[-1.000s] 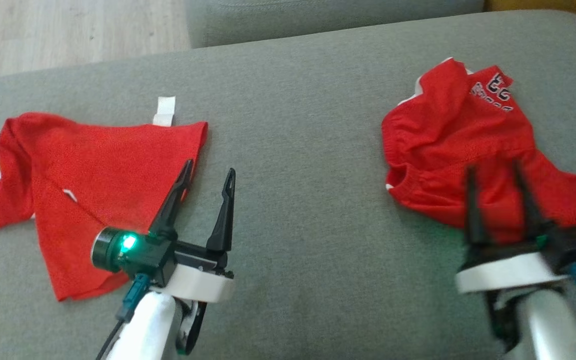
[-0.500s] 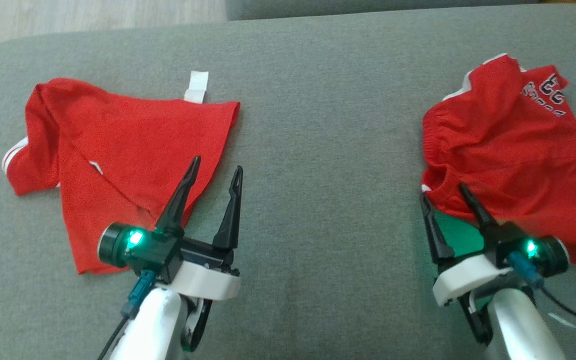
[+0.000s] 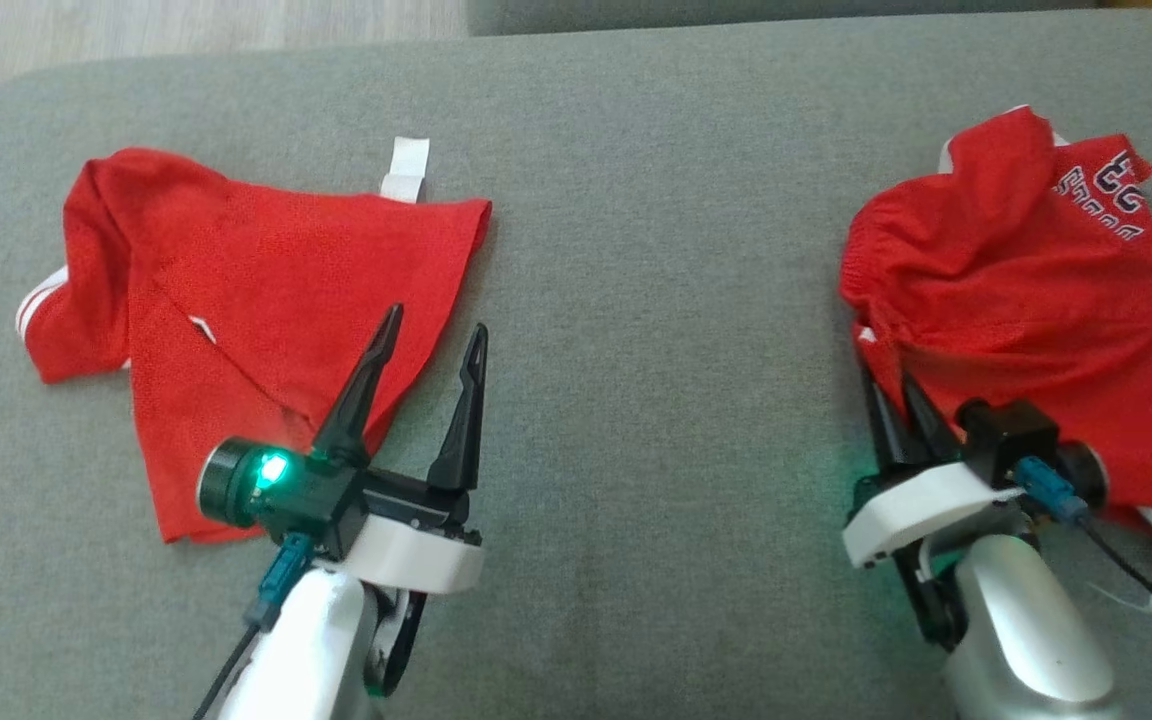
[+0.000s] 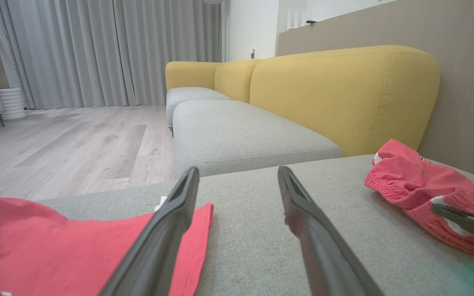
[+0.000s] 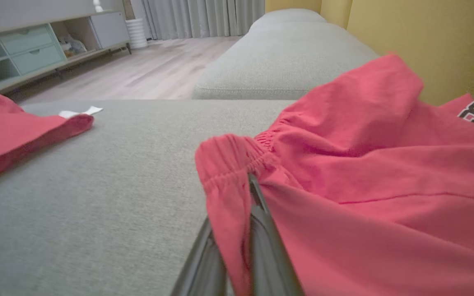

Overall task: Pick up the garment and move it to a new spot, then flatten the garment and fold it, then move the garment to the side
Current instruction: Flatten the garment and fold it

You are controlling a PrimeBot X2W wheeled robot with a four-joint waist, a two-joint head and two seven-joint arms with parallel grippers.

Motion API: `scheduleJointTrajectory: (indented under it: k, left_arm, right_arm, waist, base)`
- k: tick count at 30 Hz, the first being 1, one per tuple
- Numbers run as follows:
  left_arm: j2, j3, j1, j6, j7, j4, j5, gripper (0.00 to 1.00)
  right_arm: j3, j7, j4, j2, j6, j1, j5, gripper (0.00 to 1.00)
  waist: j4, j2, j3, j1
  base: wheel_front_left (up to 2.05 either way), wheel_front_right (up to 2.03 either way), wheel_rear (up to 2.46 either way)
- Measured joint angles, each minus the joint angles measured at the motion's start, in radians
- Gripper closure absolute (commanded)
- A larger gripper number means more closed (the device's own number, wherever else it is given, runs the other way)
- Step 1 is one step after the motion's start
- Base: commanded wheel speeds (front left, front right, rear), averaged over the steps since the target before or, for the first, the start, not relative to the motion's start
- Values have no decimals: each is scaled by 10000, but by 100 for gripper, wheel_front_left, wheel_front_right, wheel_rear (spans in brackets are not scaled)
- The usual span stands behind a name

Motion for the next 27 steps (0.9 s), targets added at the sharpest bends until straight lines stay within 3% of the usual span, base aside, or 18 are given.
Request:
scheduleJointTrajectory:
  k: [12, 17, 27]
  left_arm:
    - [-19, -46, 46, -46, 0, 56, 0, 0]
    - [-21, -94, 166, -121, 0, 88, 0, 0]
    - [-23, -132, 247, -130, 0, 84, 0, 0]
  right_arm:
    - [3290, 29, -740, -71, 0, 3, 2234, 100]
    - [4648, 529, -918, -98, 0, 0, 3204, 100]
    - [5018, 719, 180, -408, 0, -776, 3906, 100]
  waist:
    - [-121, 0, -584, -1]
    - [0, 0, -741, -1]
    - [220, 0, -538, -1]
  base:
    - [0, 0, 0]
    - [0, 0, 0]
    - [0, 0, 0]
